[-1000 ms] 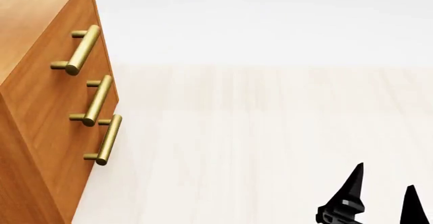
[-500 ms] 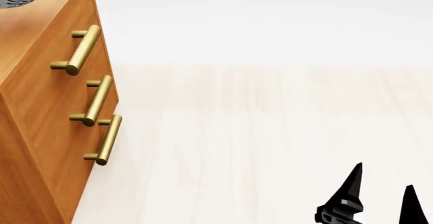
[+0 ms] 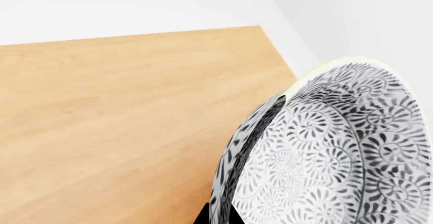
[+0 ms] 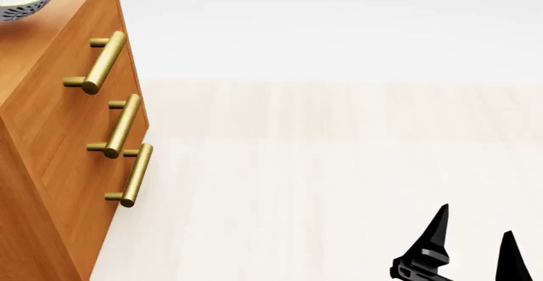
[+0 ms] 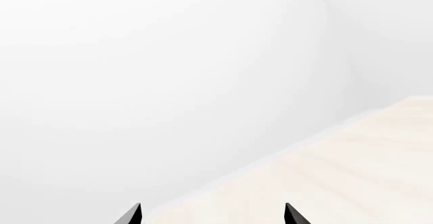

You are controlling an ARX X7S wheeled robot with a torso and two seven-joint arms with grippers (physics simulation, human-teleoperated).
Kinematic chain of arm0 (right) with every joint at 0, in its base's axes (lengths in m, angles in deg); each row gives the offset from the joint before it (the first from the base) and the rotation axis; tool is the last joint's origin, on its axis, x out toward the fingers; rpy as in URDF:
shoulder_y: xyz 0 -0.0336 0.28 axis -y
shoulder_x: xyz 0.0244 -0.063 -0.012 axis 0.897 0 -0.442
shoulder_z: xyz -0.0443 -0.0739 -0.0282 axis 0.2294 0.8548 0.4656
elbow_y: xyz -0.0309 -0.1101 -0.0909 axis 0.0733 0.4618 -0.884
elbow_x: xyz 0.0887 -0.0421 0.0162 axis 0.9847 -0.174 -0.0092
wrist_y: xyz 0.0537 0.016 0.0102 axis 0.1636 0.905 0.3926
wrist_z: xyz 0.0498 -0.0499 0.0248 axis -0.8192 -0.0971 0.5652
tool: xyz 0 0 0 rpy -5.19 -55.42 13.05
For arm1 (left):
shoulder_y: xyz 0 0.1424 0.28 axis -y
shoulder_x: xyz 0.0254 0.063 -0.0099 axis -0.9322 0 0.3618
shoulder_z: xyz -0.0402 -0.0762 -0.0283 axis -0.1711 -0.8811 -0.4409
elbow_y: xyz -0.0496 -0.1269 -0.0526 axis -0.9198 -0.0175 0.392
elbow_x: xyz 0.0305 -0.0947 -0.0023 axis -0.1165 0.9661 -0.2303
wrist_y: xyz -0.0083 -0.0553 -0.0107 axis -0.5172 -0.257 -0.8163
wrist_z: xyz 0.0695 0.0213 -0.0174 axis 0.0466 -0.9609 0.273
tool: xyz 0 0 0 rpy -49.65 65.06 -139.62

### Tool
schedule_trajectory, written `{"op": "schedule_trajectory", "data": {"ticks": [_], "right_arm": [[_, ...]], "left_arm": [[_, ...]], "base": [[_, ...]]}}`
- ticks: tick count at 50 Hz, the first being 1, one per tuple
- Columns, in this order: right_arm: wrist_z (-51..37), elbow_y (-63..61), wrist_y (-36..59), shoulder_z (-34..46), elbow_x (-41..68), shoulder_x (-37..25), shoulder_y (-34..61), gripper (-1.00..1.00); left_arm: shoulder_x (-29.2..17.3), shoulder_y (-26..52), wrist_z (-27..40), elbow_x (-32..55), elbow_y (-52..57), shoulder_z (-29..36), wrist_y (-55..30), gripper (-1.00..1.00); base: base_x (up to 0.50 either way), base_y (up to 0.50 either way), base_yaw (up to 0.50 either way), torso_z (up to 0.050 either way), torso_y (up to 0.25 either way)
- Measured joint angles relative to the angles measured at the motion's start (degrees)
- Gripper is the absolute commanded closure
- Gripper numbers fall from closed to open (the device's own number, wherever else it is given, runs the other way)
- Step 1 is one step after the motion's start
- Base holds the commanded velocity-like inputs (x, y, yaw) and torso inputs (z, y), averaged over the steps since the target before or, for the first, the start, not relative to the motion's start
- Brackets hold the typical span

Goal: Put the bowl on top of the cabinet.

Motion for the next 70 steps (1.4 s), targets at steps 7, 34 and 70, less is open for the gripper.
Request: {"op": "schedule_trajectory", "data": {"ticks": [7,34,70], "right_arm": [[0.11,0.59,0.02,0.04,-0.16,0.17,0.3,-1.0],[0.26,1.43,-0.01,0.06,-0.56,0.45,0.7,-1.0],[0.15,0.07,0.24,0.15,-0.62,0.25,0.04,-1.0]], "left_arm": [[-0.03,-0.44,-0.12,0.04,0.02,0.32,0.33,1.0],[-0.16,-1.03,-0.42,-0.37,-0.27,2.13,1.42,-1.0],[0.33,0.48,-0.33,-1.03,-0.54,4.32,1.52,-1.0]], "base": [[0.0,0.0,0.0,0.001,0.0],[0.0,0.0,0.0,0.0,0.0],[0.0,0.0,0.0,0.0,0.0]]}}
